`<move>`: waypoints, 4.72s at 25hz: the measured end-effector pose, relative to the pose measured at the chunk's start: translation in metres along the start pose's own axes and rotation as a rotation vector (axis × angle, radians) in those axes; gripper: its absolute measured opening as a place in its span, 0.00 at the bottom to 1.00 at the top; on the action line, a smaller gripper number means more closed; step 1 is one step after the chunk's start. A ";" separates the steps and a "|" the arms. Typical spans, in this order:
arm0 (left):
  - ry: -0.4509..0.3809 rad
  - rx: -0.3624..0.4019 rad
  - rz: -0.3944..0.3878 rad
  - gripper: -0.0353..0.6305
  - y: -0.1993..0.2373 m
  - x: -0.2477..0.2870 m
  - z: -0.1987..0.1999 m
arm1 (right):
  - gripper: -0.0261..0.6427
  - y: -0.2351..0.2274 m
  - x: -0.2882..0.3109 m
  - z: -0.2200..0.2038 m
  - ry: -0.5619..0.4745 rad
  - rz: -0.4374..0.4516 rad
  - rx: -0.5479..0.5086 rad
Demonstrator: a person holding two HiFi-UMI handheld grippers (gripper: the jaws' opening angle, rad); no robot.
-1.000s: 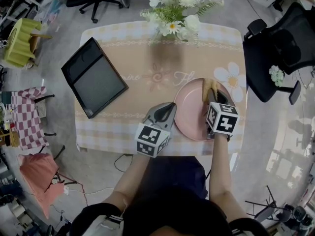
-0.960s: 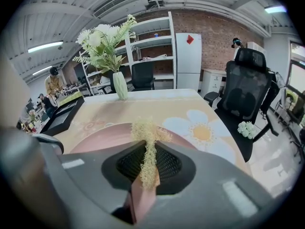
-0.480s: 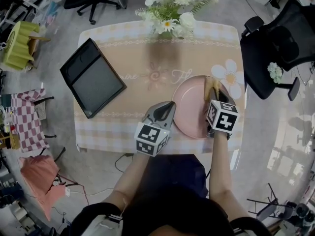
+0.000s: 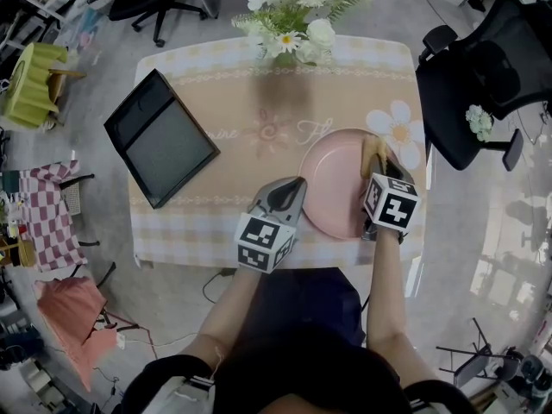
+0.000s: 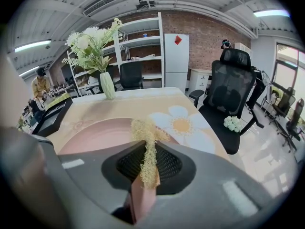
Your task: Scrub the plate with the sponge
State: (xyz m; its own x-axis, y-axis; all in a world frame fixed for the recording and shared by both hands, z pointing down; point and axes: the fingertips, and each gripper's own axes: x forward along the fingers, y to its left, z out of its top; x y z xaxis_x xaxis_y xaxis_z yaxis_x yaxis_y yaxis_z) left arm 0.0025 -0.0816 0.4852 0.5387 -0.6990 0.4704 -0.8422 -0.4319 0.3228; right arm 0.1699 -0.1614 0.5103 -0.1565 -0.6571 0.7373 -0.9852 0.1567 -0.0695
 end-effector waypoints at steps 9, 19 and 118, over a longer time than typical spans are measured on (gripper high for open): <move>0.006 0.014 -0.010 0.08 -0.007 0.000 -0.004 | 0.12 -0.010 -0.006 -0.008 0.016 -0.051 0.001; 0.005 0.020 -0.015 0.08 -0.012 -0.004 -0.008 | 0.12 -0.019 -0.012 -0.017 0.061 -0.109 0.036; -0.004 -0.056 0.027 0.08 0.023 -0.017 -0.009 | 0.12 0.080 -0.008 -0.022 0.107 0.225 -0.019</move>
State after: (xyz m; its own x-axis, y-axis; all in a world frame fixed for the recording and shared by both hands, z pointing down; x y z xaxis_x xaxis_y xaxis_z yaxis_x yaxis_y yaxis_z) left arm -0.0257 -0.0740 0.4922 0.5157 -0.7123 0.4761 -0.8537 -0.3806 0.3554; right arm 0.0942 -0.1275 0.5135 -0.3629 -0.5227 0.7714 -0.9246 0.3053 -0.2281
